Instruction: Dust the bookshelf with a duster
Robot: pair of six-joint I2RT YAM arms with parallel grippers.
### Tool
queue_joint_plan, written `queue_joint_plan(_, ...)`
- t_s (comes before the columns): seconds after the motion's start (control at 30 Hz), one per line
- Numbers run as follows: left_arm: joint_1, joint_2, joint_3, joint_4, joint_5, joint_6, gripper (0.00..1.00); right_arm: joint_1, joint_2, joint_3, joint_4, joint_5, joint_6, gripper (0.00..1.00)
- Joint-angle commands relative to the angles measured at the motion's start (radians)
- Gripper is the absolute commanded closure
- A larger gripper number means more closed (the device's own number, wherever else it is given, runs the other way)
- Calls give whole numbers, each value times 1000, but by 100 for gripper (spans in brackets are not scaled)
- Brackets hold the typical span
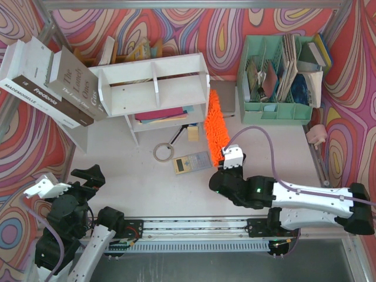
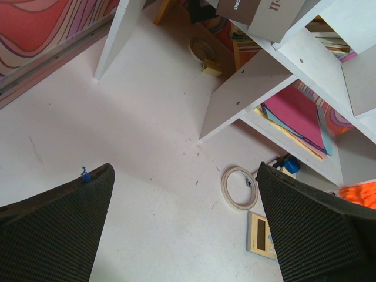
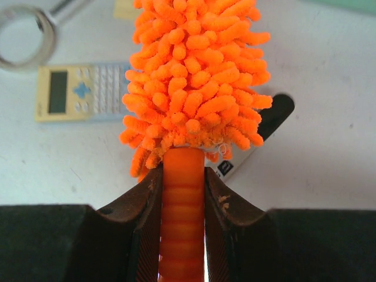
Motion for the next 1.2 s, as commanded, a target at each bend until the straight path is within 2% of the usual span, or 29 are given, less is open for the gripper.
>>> queue_joint_plan(0.0, -4, -15, -8, 12, 4, 12, 2, 1, 29, -51, 16, -68, 124, 100)
queue_joint_plan(0.13, -5, -15, -8, 13, 3, 11, 1, -8, 50, -45, -51, -13, 158, 100)
queue_joint_plan(0.33, -4, -15, -7, 11, 3, 11, 1, -18, -12, 99, -115, 115, 62, 100)
queue_joint_plan(0.47, -5, -14, -6, 9, 1, 10, 2, -18, -68, 202, -85, 193, -68, 100)
queue_joint_plan(0.53, -5, -15, -6, 9, 0, 10, 2, -18, -97, 227, 25, 201, -211, 100)
queue_joint_plan(0.63, -4, -14, -8, 12, -1, 12, 1, -18, -141, 237, 304, 122, -533, 100)
queue_joint_plan(0.77, -5, -15, -8, 11, -3, 10, 1, -18, -115, 309, 413, -20, -707, 100)
queue_joint_plan(0.97, -5, -14, -9, 14, -6, 11, 1, -18, -11, 386, 466, -196, -760, 100)
queue_joint_plan(1.17, -5, -15, -11, 14, -6, 12, 2, -18, 104, 459, 437, -332, -669, 100)
